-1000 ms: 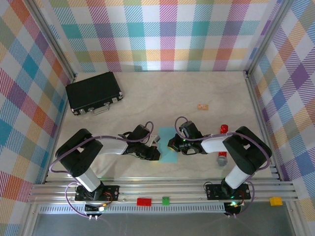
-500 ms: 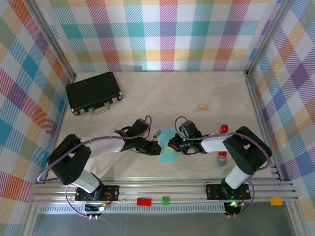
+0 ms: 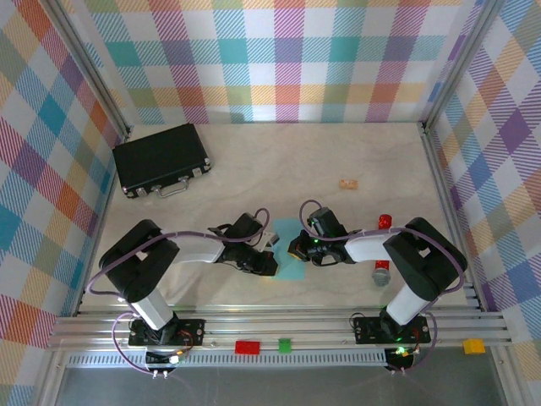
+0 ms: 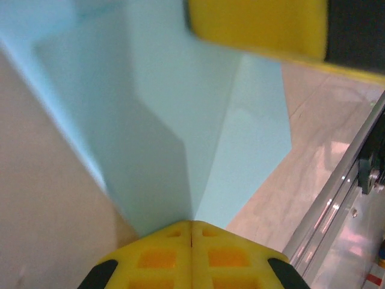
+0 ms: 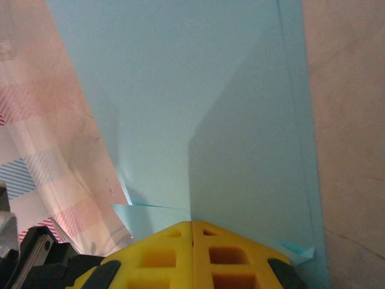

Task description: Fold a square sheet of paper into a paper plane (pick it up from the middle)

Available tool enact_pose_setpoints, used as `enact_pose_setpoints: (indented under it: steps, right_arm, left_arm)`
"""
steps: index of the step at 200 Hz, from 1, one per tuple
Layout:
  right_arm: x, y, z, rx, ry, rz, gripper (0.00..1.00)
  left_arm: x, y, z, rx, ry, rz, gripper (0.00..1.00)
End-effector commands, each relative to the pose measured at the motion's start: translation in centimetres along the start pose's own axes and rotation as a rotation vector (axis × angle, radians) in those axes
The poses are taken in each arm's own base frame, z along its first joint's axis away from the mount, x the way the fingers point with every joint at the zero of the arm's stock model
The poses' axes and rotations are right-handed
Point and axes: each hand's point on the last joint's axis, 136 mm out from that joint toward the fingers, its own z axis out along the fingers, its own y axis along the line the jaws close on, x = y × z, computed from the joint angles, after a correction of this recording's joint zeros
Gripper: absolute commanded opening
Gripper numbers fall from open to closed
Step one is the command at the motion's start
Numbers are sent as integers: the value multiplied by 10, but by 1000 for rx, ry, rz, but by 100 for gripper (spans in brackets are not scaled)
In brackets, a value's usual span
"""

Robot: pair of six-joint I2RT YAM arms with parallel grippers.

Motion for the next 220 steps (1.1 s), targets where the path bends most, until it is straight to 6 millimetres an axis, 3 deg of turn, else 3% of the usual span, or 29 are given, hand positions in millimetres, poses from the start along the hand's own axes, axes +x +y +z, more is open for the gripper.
enact_pose_setpoints:
  steps: [1,19,58,97,129,162,182,220]
  right_arm:
    - [8,-56,-1,206,2,68,3]
    - [8,-55,0,206,7,66,3]
    - [7,-50,1,193,9,66,3]
    - [7,-47,2,178,18,65,4]
    - [8,-43,3,165,26,64,4]
    - [8,-37,5,136,34,55,5]
    - [6,-27,5,86,29,41,7]
    - [-9,15,-3,5,14,-48,11]
  left_arm:
    - [47,20,-3,-78,116,-50,7]
    - [45,11,-6,-76,103,-14,7]
    - [39,14,-18,-178,100,6,5]
    - [-5,-22,-37,-105,-59,62,4]
    - [-34,-44,-21,-8,-75,60,4]
    - [-39,-17,1,-81,-68,12,3]
    - [-23,0,12,-102,-16,-11,1]
    - [9,25,20,-128,21,-63,0]
